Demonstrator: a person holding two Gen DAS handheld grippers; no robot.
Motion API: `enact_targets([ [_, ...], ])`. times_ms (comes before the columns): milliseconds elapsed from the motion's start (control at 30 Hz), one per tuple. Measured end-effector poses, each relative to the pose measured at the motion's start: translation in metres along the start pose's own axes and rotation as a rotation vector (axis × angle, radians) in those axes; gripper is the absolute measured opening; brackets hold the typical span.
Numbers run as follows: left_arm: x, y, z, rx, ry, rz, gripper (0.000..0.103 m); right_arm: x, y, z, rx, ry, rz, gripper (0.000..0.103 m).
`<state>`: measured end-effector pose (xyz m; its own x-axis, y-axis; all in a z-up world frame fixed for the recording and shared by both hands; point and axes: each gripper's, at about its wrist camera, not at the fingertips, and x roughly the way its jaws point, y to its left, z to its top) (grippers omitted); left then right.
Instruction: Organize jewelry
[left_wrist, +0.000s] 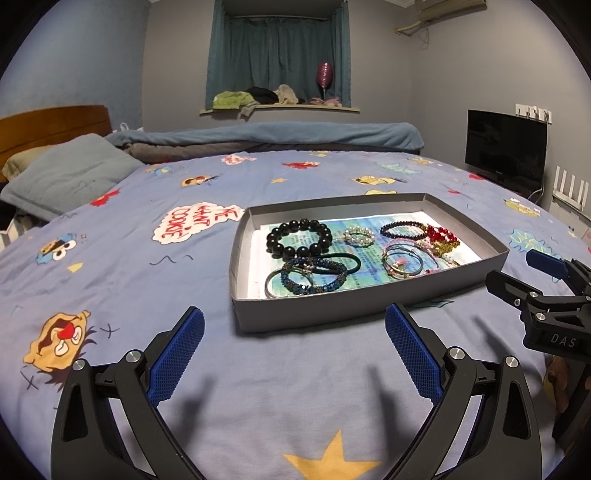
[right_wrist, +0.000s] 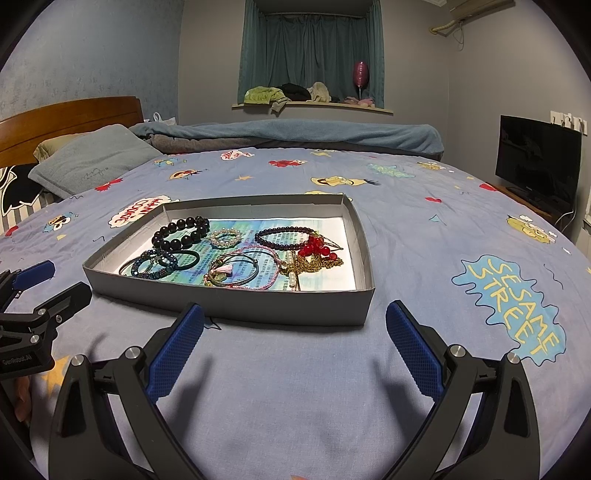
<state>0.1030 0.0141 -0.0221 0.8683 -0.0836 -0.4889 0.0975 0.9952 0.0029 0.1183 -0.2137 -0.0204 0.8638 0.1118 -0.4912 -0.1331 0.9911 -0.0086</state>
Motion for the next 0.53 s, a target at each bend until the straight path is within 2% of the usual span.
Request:
enact_targets([
  [533,0.0054,-0.0043,0.0005,0.014,0.034,0.009,0.098,0.0012,-0.0005,-0.0006,0.000,0.003,-0.001,0.097],
])
